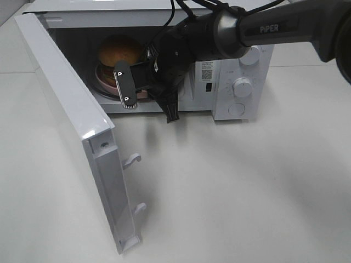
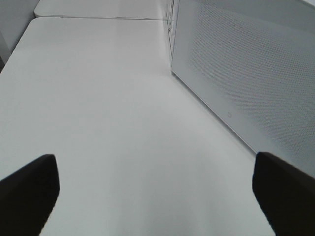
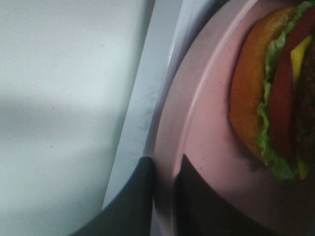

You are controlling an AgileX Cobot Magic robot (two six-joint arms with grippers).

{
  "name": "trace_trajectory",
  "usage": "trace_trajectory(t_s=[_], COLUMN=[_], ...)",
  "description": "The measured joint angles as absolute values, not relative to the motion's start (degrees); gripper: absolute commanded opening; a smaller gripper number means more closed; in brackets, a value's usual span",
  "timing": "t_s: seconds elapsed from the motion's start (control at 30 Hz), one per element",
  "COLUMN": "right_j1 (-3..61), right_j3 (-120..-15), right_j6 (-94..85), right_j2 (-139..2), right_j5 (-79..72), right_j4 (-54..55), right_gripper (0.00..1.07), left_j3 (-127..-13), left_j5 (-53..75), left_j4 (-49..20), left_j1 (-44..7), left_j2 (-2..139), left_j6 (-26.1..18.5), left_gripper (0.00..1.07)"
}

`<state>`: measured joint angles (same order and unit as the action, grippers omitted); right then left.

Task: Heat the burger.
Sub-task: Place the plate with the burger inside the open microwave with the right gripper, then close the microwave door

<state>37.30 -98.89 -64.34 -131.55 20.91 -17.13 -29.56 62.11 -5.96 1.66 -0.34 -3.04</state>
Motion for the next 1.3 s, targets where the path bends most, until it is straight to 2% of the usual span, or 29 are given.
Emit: trace_trajectory(t_s=[0.5, 0.63, 0.73, 0.8, 0.9, 1.3], right_j1=[36.5, 36.5, 36.5, 36.5, 36.5, 36.7], right_j3=[-102.3, -102.6, -102.6, -102.7, -102.7, -98.7], right_j6=[-59.8, -57.9, -57.7, -57.0, -56.9, -55.5], right_j2=[-133.8, -133.8, -133.8, -133.8, -133.8, -131.7], right_j5=[20.8, 20.5, 20.2, 19.7, 19.5, 19.5], right_j4=[-18.3, -18.6, -18.5, -18.6, -18.6, -18.6], right_gripper=[0.12, 0.23, 0.26, 0.37, 0.41, 0.44], left_j3=[-29.6, -29.6, -29.6, -29.6, -29.6, -29.6], left_j5=[62.1, 62.1, 62.1, 62.1, 62.1, 62.1], left_j4=[-6.0, -6.0, -6.0, -6.0, -6.0, -6.0], left_j1=[1.7, 1.7, 1.7, 1.7, 1.7, 1.7], left_j2=[-0.3, -0.3, -0.3, -0.3, -0.3, -0.3], left_j6=[-3.0, -3.0, -3.0, -3.0, -3.0, -3.0], left_gripper=[1.00, 1.00, 1.00, 1.00, 1.00, 1.00])
